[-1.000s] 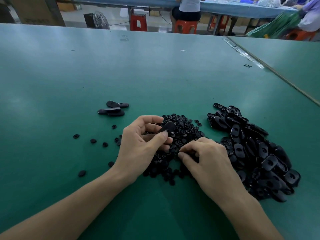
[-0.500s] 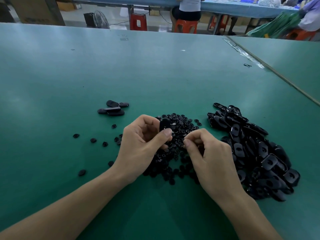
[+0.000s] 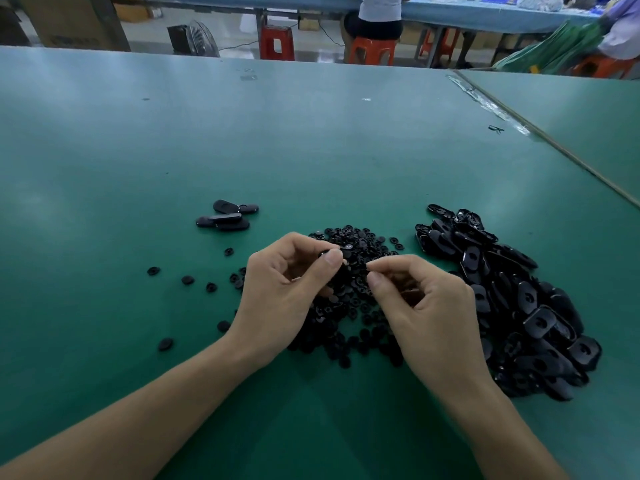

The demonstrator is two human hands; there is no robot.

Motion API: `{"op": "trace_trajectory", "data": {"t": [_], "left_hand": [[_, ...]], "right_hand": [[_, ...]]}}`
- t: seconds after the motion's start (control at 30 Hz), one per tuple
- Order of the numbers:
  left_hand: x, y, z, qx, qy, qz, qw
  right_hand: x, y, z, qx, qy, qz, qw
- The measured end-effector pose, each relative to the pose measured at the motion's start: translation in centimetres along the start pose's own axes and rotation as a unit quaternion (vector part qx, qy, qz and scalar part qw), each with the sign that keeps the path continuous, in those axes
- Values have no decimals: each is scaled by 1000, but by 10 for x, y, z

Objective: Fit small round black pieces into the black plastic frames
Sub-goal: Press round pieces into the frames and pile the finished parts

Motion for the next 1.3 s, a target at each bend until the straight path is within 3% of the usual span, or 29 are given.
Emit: {"op": "trace_trajectory", "data": {"t": [0.37,0.73,1.3], "left_hand": [[-1,2,-1,-5,3,11,1000],[-3,-1,-1,-26,37,-2,999],[-4,-3,-1,31,53,-33,998]], "right_hand": [[0,0,-3,105,-19,-16,994],[-3,-5,-6,53,-11,-24,998],[-5,-6,-8,13,-11,-14,1000]]}}
Point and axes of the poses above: each hand's wrist, its own x-axis towards the middle knuckle, its own y-axis out of the back of the hand, z = x × y, the point moved 5 cm from there along x, towards the middle knuckle, and after that the axes turned 11 degrees about -x, right-handed, at the moved point
